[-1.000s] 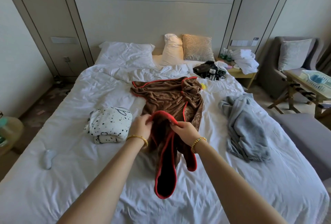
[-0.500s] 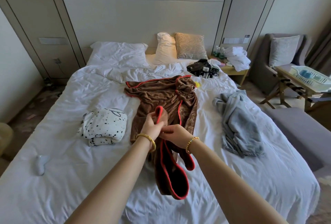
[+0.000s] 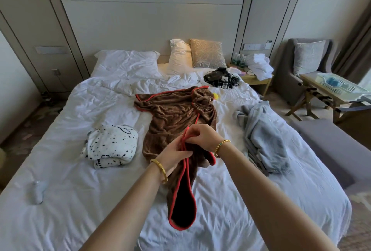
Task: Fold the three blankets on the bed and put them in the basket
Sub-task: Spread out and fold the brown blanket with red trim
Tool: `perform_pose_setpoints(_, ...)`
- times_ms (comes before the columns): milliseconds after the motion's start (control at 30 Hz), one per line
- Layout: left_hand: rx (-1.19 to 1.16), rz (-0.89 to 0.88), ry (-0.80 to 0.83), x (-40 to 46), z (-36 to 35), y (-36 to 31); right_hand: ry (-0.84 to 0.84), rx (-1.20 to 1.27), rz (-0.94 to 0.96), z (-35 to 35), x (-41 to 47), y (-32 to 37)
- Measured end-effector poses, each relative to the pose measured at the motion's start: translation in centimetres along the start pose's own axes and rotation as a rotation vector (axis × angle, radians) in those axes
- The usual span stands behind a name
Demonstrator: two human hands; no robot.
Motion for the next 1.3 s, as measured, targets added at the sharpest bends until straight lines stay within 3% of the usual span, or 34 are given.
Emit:
perform_pose_setpoints(100, 0.235, -0.035, -0.258, 0.8, 2.3, -0.2, -0.070, -0.017, -0.039, -0.5, 0.4, -0.5)
perform_pose_setpoints(267, 0.079, -0.013, -0.526, 0.7, 5.0, -0.8, -0.157, -0.060, -0.239, -1.2, 0.0, -4.0)
perform_pose_setpoints(433, -0.184, 0.005, -0.589, -0.2, 5.8, -1.3, -0.176, 0.599, -0.348, -2.3, -1.9, -7.0)
perform_pose_setpoints(500, -0.237, 0.047, -0.639, -0.8, 6.1, -0.7, -0.122, 0.746, -0.353, -3.0, -2.3, -7.0)
perform_pose_setpoints(633, -0.417, 0.098, -0.661, -2.2, 4.6, 1.8, -0.094, 0.760, -0.318, -4.2, -1.8, -5.6)
perform_pose_setpoints(767, -0.708, 0.168, -0.636, -3.7, 3.0, 5.2, -0.208, 0.432, -0.279, -3.3, -1.1, -3.8)
perform_pose_setpoints(833, -0.647, 0.208, -0.557, -3.7, 2.6, 5.7, -0.361, 0.337, -0.289, -2.3, -1.4, -3.0)
perform_pose_setpoints(900, -0.439, 0.229, -0.504, -3.3, 2.8, 5.3, -0.472, 0.325, -0.307, -1.9, -1.9, -2.4)
perform_pose_setpoints(967, -0.142, 0.215, -0.566, -3.0, 4.1, 4.3, -0.445, 0.294, -0.302, -1.8, -2.1, -1.6)
perform_pose_setpoints(1000, -0.049, 0.202, -0.630, -3.0, 5.0, 3.7, -0.311, 0.197, -0.256, -2.1, -1.9, -1.0)
perform_pose_setpoints(1100, 0.126, 0.138, -0.746, -3.4, 6.9, 1.7, 0.511, -0.276, -0.010, -7.0, -3.8, 0.9)
perform_pose_setpoints(1133, 0.193, 0.125, -0.729, -3.3, 7.1, 1.2, 0.679, -0.367, 0.029, -8.4, -5.0, 0.9)
perform_pose_setpoints(1167, 0.262, 0.121, -0.671, -3.2, 6.7, 0.7, 0.696, -0.400, 0.041, -9.0, -5.3, 0.8)
perform_pose_setpoints(1300, 0.441, 0.041, -0.382, -2.8, 3.4, 0.4, 0.166, -0.131, -0.009, -5.6, -3.1, 0.8)
Point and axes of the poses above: each hand's wrist, its own x-axis towards the middle knuckle, its own z-axis out of the back of the hand, y = z × x, the point moved 7 cm from there along x, towards the middle knuckle, and after that the axes turned 10 degrees about -x, right-handed, at the moved point
